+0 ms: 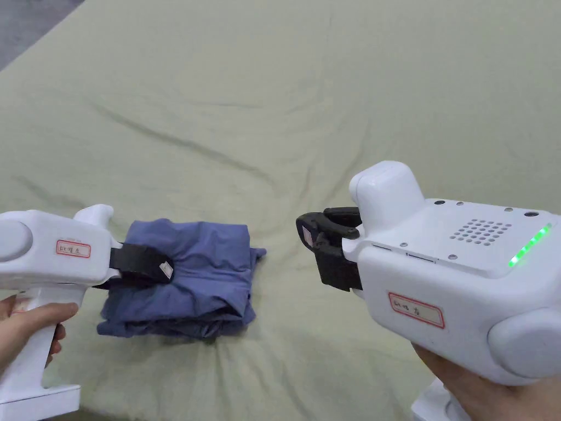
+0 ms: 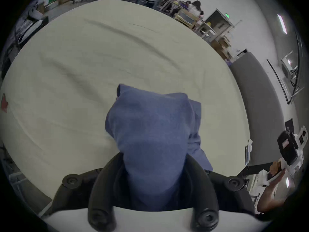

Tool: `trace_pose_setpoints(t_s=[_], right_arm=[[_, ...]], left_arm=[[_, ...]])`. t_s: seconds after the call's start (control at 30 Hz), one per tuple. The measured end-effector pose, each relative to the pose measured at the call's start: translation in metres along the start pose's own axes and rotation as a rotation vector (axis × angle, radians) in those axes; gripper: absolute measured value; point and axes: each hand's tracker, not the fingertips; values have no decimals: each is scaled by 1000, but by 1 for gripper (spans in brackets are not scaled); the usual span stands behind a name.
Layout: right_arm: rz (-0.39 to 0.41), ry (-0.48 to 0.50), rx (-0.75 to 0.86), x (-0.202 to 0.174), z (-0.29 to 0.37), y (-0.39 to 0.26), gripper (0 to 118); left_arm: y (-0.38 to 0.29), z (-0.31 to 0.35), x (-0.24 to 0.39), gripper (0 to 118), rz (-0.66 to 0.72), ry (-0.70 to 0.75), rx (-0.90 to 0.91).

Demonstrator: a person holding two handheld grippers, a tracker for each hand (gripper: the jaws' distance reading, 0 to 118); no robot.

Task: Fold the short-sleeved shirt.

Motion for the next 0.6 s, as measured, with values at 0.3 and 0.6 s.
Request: trace_pose_setpoints(t_s=[0.3,0.6], right_arm=[[1,41,-29,-13,-25,3,2],[-9,-26,59,12,44,2,2]], left_arm=[[-5,-5,-43,115,7,116,27],[-15,143,40,37,-104,267,520]])
